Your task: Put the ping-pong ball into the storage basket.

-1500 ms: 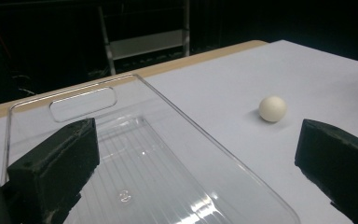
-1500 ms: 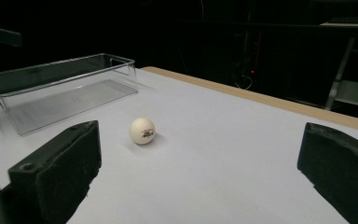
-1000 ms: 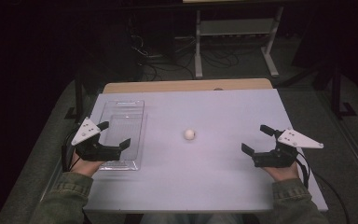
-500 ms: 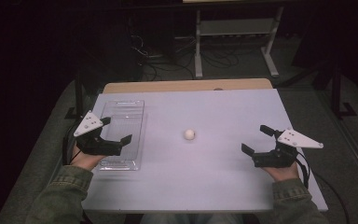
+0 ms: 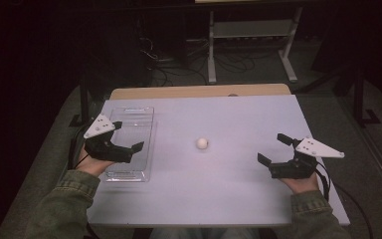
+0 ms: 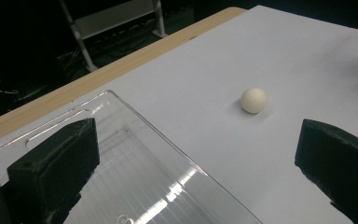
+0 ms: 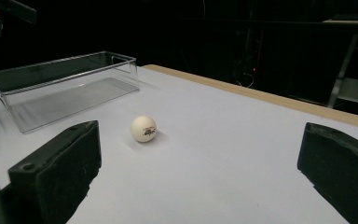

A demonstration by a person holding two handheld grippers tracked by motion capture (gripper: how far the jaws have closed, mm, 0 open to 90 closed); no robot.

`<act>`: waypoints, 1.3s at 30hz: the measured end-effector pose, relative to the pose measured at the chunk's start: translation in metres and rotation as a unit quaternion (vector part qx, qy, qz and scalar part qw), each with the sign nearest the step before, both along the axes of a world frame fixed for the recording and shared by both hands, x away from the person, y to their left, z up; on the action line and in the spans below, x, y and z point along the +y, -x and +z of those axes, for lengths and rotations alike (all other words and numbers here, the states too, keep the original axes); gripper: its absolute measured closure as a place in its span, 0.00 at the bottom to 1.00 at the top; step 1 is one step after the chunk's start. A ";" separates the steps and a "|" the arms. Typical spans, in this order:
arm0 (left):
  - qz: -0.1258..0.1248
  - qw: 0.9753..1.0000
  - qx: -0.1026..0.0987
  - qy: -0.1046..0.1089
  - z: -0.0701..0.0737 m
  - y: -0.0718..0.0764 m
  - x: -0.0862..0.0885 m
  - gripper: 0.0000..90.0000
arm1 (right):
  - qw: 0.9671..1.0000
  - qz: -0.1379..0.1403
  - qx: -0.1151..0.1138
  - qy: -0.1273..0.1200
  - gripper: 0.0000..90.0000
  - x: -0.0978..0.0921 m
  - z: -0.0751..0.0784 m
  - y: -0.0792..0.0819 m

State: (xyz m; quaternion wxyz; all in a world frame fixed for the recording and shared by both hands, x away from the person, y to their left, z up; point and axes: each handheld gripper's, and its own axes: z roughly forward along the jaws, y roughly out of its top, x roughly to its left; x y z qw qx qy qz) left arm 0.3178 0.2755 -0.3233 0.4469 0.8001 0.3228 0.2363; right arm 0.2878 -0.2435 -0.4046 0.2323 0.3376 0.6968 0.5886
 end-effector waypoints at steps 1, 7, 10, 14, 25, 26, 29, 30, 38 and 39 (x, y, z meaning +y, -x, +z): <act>0.000 1.000 0.002 0.001 0.001 0.000 -0.001 0.00 | 1.000 0.000 0.000 0.000 0.00 0.000 0.000 0.000; -0.004 1.000 0.001 -0.011 0.008 -0.008 -0.004 0.00 | 1.000 -0.001 0.000 0.000 0.00 0.000 0.000 0.000; -0.007 1.000 0.001 -0.019 0.012 -0.011 -0.007 0.00 | 1.000 -0.001 0.000 0.001 0.00 0.000 0.000 0.000; -0.014 1.000 0.002 -0.028 0.017 -0.015 -0.011 0.00 | 1.000 -0.002 -0.001 0.002 0.00 0.000 0.000 0.000; -0.026 0.998 0.006 -0.052 0.025 -0.024 -0.017 0.00 | 1.000 -0.003 -0.003 0.001 0.00 -0.001 0.000 0.000; -0.027 0.998 0.008 -0.052 0.025 -0.025 -0.017 0.00 | 1.000 -0.002 -0.002 0.002 0.00 -0.001 0.000 0.000; -0.029 0.998 0.010 -0.058 0.027 -0.027 -0.018 0.00 | 1.000 -0.002 -0.001 0.002 0.00 0.000 0.000 0.000; -0.031 0.998 0.011 -0.061 0.027 -0.028 -0.018 0.00 | 1.000 -0.001 0.000 0.002 0.00 0.000 0.000 0.000; -0.044 0.997 0.018 -0.067 0.027 -0.033 -0.025 0.00 | 1.000 -0.001 -0.001 0.003 0.00 0.000 -0.001 0.000; -0.046 0.996 0.020 -0.072 0.027 -0.034 -0.026 0.00 | 1.000 -0.001 0.000 0.004 0.00 0.000 -0.001 0.000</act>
